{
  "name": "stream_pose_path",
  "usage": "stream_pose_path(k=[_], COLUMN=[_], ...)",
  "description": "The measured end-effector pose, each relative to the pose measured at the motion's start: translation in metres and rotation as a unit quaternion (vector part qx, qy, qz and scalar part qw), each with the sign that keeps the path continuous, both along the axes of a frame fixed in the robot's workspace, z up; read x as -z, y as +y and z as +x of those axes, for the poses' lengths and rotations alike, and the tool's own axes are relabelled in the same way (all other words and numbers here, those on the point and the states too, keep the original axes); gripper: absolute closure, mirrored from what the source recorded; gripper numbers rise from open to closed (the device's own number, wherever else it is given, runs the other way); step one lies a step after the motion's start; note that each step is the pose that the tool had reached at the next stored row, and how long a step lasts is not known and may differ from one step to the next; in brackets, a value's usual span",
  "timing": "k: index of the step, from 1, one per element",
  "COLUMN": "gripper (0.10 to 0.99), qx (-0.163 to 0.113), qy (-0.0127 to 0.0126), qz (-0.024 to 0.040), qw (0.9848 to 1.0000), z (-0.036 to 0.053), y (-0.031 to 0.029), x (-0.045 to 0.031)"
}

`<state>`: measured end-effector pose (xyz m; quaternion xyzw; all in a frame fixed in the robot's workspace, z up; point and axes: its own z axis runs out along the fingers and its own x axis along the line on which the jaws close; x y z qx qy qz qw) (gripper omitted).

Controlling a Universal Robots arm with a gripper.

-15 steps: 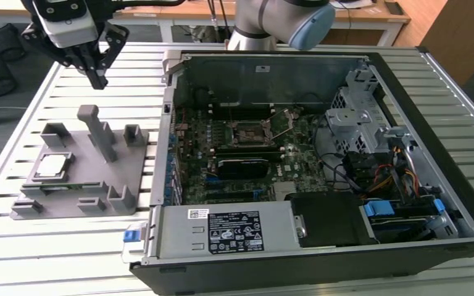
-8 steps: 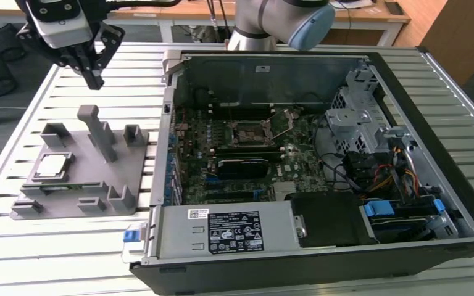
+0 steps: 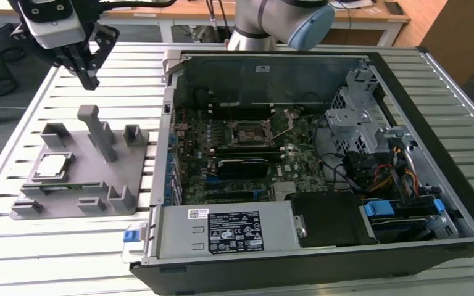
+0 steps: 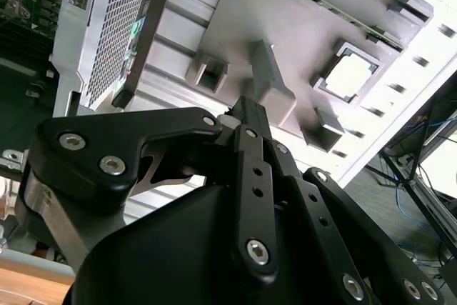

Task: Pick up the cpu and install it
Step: 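Reach for the cpu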

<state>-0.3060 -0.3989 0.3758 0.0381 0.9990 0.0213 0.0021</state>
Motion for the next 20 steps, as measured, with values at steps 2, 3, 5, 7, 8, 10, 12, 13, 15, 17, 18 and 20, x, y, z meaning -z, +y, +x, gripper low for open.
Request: stream_pose_path(k=[2, 3, 5, 7, 8, 10, 12, 13, 15, 17, 18, 20], gripper=[0.980, 0.980, 0.980, 0.980, 0.980, 0.980, 0.980, 0.980, 0.980, 0.980, 0.980, 0.980], qx=[0.000, 0.000, 0.000, 0.000, 0.000, 0.000, 0.000, 0.000, 0.000, 0.000, 0.000, 0.000], qy=[0.0000, 0.0000, 0.0000, 0.0000, 0.0000, 0.0000, 0.0000, 0.0000, 0.0000, 0.0000, 0.0000, 0.0000], qz=[0.0000, 0.0000, 0.0000, 0.0000, 0.0000, 0.0000, 0.0000, 0.0000, 0.0000, 0.0000, 0.0000, 0.0001], qw=[1.0000, 1.0000, 1.0000, 1.0000, 1.0000, 1.0000, 1.0000, 1.0000, 1.0000, 1.0000, 1.0000, 1.0000], z=[-0.0018, -0.0027, -0.0047, -0.0067, -0.0079, -0.0106, -0.0137, -0.0152, -0.0181, -0.0214, -0.0233, -0.0278], y=[0.0000, 0.0000, 0.0000, 0.0000, 0.0000, 0.0000, 0.0000, 0.0000, 0.0000, 0.0000, 0.0000, 0.0000], x=[0.0002, 0.0002, 0.0004, 0.0005, 0.0005, 0.0007, 0.0008, 0.0010, 0.0011, 0.0014, 0.0015, 0.0018])
